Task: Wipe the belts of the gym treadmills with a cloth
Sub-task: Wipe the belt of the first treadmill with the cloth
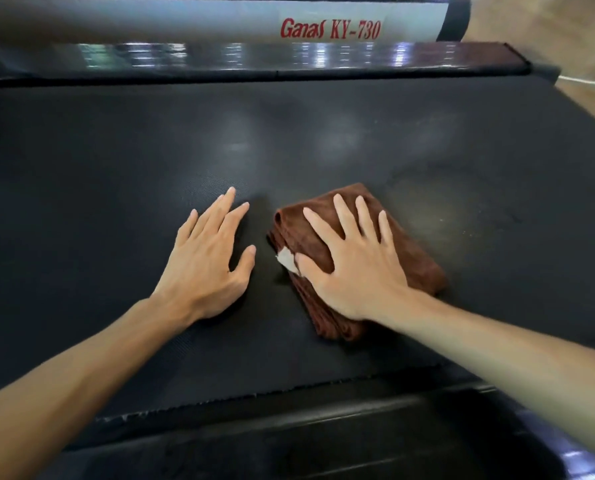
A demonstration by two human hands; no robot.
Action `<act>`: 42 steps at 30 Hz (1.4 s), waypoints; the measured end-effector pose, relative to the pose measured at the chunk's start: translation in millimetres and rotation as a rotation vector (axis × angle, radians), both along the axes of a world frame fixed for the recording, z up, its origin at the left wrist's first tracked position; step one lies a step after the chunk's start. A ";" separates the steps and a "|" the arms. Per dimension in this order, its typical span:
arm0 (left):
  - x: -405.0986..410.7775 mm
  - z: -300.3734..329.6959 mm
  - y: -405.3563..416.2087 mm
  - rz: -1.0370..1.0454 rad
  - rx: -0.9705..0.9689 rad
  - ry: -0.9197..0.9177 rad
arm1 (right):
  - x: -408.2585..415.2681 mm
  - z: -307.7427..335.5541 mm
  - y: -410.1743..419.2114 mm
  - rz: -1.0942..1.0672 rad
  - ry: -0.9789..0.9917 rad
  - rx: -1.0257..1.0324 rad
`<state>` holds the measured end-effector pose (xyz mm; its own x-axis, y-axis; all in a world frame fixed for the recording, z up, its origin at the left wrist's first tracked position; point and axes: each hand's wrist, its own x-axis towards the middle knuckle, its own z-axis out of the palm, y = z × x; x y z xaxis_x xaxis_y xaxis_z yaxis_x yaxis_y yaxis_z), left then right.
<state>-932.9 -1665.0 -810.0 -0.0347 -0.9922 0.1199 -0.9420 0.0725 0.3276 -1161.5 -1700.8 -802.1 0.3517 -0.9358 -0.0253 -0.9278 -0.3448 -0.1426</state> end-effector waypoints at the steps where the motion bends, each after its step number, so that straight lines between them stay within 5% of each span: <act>1: -5.9 1.5 -1.5 -0.017 -0.009 0.011 | -1.0 0.0 -10.6 0.002 -0.006 0.004; 6: -33.7 -2.2 -0.7 -0.055 0.056 0.071 | 8.8 -0.4 -64.9 -0.069 -0.007 0.021; 14: -36.2 -9.8 1.4 -0.065 0.009 -0.036 | -37.2 2.1 25.0 0.060 0.009 -0.012; 21: -38.1 -9.2 2.8 -0.026 0.009 -0.041 | -26.3 -0.4 -44.6 0.016 0.025 0.000; 27: -39.6 -8.2 7.7 0.036 0.004 -0.089 | -60.3 2.4 40.0 0.160 0.002 -0.018; 35: -40.9 -9.6 8.1 0.072 0.031 -0.091 | -64.2 6.8 -41.7 -0.074 0.016 0.015; 42: -40.9 -7.4 8.1 0.069 0.021 -0.101 | -63.1 2.8 23.8 0.136 0.016 -0.031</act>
<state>-973.8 -1656.9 -817.4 0.0228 -0.9949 0.0984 -0.9729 0.0006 0.2311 -1224.5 -1677.0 -799.3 0.4753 -0.8798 -0.0037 -0.8741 -0.4717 -0.1159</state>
